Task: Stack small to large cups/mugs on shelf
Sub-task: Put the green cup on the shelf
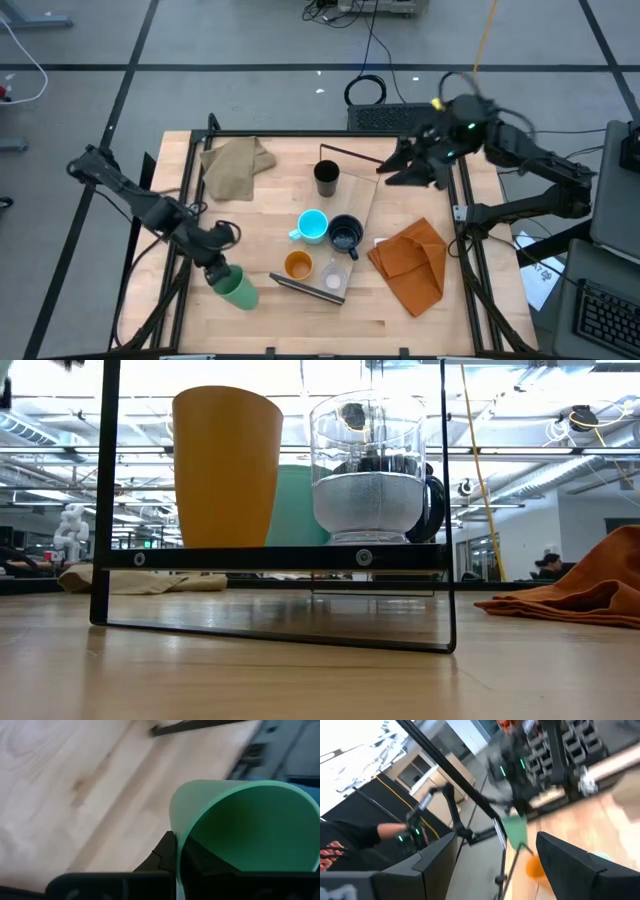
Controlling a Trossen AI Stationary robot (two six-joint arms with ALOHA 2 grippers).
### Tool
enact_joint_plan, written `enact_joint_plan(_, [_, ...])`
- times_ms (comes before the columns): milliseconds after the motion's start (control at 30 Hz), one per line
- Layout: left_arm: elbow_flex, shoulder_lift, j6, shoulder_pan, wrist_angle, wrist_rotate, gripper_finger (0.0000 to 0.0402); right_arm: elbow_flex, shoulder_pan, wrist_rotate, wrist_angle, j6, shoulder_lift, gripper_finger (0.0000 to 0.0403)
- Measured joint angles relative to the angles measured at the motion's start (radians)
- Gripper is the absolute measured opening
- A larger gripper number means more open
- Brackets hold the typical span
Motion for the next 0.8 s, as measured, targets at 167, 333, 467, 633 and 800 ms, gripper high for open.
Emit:
enact_joint_plan(167, [0.169, -0.025, 0.002, 0.001, -0.113, -0.046, 0.0002, -0.166, 0.021, 0.0, 0.103, 0.061, -0.003, 0.0265])
enact_joint_plan(333, [0.355, -0.024, 0.052, 0.001, -0.118, -0.124, 0.0002, -0.363, 0.063, 0.001, 0.483, 0.23, -0.001, 0.0265])
enact_joint_plan(467, [0.489, -0.024, 0.126, 0.004, -0.114, -0.251, 0.0002, -0.488, 0.108, 0.034, 0.918, 0.443, 0.035, 0.0266])
enact_joint_plan(633, [0.567, -0.024, 0.202, 0.029, -0.111, -0.318, 0.0001, -0.508, 0.206, 0.077, 1.008, 0.498, 0.148, 0.0289])
enact_joint_plan(800, [0.559, -0.016, 0.199, 0.074, -0.115, -0.26, 0.0001, -0.509, 0.297, 0.093, 1.043, 0.482, 0.308, 0.0339])
